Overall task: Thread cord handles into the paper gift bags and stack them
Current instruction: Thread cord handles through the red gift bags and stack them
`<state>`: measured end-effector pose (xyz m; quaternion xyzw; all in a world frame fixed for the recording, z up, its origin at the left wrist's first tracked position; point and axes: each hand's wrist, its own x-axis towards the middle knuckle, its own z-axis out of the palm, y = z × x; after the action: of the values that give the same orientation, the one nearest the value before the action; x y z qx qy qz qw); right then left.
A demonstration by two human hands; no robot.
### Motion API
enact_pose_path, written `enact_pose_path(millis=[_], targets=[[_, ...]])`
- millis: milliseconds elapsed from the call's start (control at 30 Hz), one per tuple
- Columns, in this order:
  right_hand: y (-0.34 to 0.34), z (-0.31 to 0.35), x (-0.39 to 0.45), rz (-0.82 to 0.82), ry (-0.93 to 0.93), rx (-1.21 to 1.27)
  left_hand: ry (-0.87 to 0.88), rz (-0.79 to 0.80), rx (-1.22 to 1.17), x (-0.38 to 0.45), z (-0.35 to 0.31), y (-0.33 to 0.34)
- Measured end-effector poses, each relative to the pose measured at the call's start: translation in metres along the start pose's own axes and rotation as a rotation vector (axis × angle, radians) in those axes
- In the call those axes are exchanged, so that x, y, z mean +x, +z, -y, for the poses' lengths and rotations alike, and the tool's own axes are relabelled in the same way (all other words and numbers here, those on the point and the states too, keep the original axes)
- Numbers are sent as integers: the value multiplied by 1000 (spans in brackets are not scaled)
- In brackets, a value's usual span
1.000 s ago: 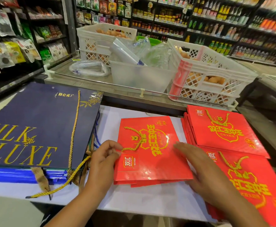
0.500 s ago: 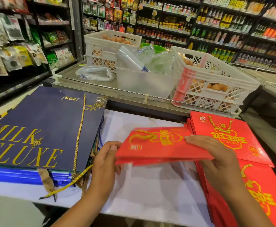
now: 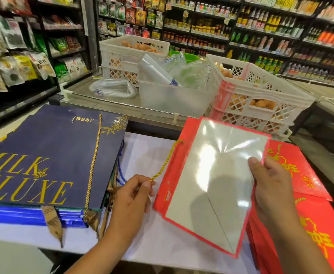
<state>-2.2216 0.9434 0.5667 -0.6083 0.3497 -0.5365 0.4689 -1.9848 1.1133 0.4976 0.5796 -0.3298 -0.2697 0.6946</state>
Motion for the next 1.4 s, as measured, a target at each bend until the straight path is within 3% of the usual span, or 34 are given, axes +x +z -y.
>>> enact_pose_path(millis=[100,367,433,500,600,700,767,867,1000,1200,1400], targets=[[7,-17,10,43,139,-56,-6,-6,-12,-2,-2,2],[37,-36,30,141,196,-574,-22,94,126,-4,-4,4],[44,-35,24,247,141,-767,-12,105,171,-1,-1,3],[53,-29,7,284,-38,-900,-11,109,188,0,2,3],[74,-10,-26,412,-271,-762,-14,121,193,1,3,3],[96,0,-59,747,-280,-671,19,135,215,-1,1,5],[104,-10,-74,851,-245,-666,36,138,226,-1,1,5],[105,-23,-77,709,-178,-611,12,137,197,-2,0,3],[99,-35,-70,523,-230,-632,-32,113,185,-2,0,2],[84,-43,-58,244,-102,-578,-89,90,175,-3,-2,3],[76,-53,-52,80,58,-446,-91,39,129,-2,-4,4]])
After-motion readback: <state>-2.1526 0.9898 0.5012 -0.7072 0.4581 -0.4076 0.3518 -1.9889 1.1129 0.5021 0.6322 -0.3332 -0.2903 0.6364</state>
